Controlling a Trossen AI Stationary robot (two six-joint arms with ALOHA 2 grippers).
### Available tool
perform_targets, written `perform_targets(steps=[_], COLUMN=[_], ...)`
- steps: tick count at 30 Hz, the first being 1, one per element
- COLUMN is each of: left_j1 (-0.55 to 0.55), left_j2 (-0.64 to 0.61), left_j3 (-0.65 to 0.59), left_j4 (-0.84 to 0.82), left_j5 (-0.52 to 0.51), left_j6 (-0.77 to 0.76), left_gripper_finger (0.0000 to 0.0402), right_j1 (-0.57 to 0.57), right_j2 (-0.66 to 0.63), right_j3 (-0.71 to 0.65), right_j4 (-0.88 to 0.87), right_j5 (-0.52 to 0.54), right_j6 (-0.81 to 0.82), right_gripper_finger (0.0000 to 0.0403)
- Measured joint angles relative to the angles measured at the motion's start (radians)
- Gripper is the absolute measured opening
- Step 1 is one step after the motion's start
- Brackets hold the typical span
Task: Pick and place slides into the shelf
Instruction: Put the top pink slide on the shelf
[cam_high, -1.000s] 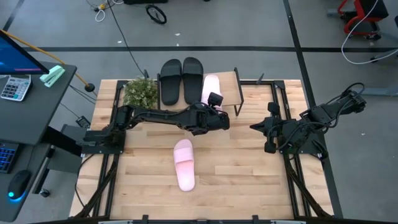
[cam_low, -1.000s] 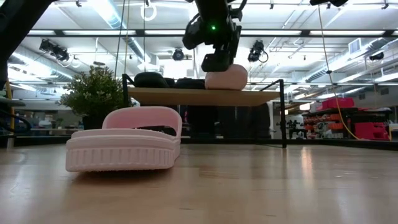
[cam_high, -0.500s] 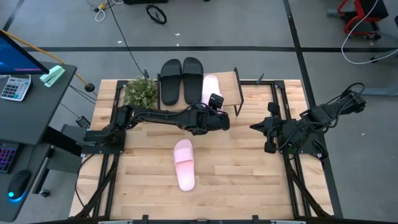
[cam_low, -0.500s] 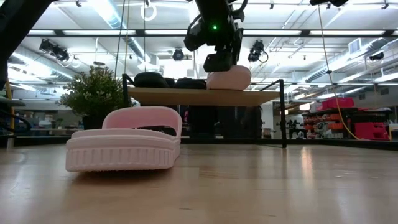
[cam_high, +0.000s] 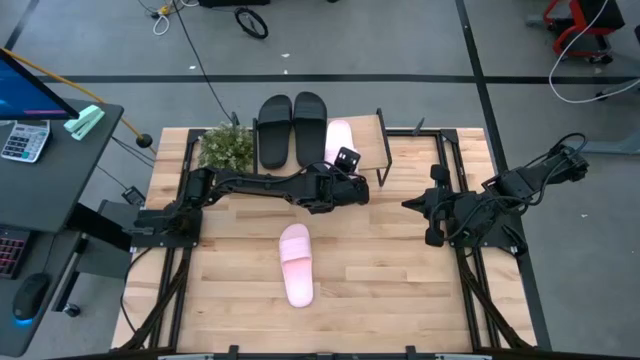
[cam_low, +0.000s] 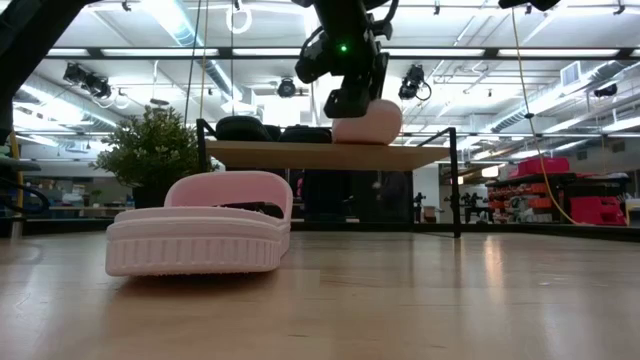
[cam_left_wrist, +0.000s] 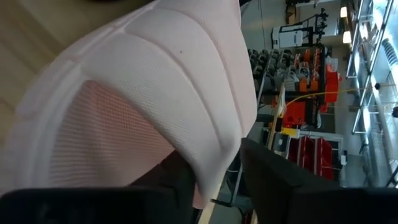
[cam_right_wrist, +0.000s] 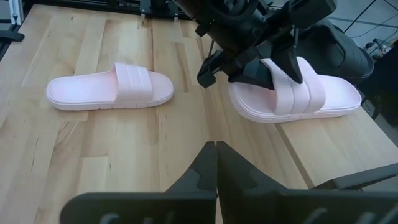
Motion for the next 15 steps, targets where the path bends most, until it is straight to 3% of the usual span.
perform_targets(steps=[10, 15], left_j1=[0.006, 0.024], left_j2=[0.0, 0.0], left_j3=[0.0, 0.0], left_j4=[0.078, 0.073], left_j5=[-0.032, -0.038], left_j6=[0.079, 0.091], left_gripper_finger=[0.0027, 0.0011], right_j1=[0.0, 0.0], right_j2=[0.0, 0.0], right_j3=[0.0, 0.0], right_j4=[0.0, 0.0], right_j5=[0.0, 0.0], right_j6=[-0.001, -0.001], right_gripper_finger=[0.0, 0.0])
